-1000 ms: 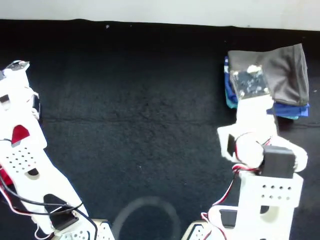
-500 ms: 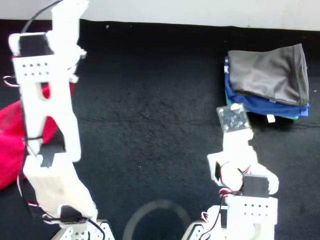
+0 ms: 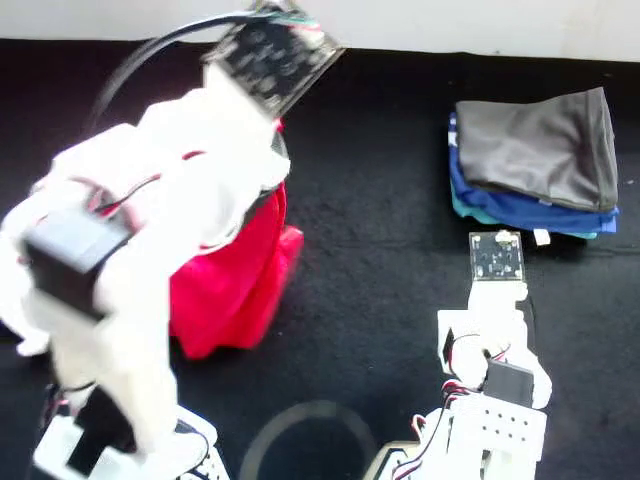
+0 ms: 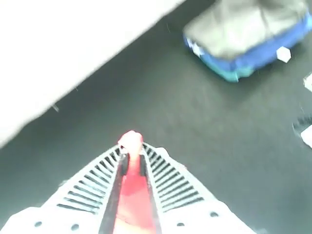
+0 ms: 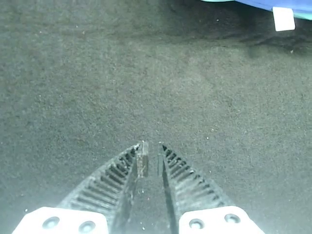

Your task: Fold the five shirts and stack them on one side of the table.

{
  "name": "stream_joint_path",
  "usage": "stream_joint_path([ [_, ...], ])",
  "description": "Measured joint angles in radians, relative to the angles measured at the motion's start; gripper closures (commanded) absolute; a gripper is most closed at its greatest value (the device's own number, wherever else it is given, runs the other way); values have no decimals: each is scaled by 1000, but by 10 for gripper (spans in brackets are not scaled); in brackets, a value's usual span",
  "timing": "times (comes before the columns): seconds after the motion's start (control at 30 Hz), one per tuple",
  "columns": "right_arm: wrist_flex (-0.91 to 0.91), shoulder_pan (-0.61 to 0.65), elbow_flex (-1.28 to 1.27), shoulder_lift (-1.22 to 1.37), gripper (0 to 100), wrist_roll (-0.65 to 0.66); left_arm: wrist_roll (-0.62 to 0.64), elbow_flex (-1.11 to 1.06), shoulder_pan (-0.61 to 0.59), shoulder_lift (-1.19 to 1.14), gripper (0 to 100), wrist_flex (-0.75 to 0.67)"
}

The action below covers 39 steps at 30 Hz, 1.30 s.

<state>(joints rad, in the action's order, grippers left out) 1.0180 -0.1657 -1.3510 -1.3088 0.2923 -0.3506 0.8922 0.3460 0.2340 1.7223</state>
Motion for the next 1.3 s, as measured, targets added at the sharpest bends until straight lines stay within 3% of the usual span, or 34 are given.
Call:
stream_joint_path([
  [0.23,-2,3,0,0,950,0,0,-40,-121,21,968,-11],
  [0.47,-2,115,0,0,947,0,0,-384,-244,26,755,-11],
  [0.63,-2,170,0,0,798,0,0,-631,-433,26,755,-58],
  [0.8,-2,212,11,0,772,0,-15,-924,-694,26,755,-269],
  [0.9,0,247,86,31,772,0,-109,-1162,-806,26,755,-465],
  [1.1,109,390,390,307,772,0,-218,-1580,-905,25,755,-836],
  [1.23,187,546,608,537,772,0,-226,-1702,-941,25,758,-907],
  [1.3,193,634,678,638,772,0,-226,-1722,-965,25,812,-927],
])
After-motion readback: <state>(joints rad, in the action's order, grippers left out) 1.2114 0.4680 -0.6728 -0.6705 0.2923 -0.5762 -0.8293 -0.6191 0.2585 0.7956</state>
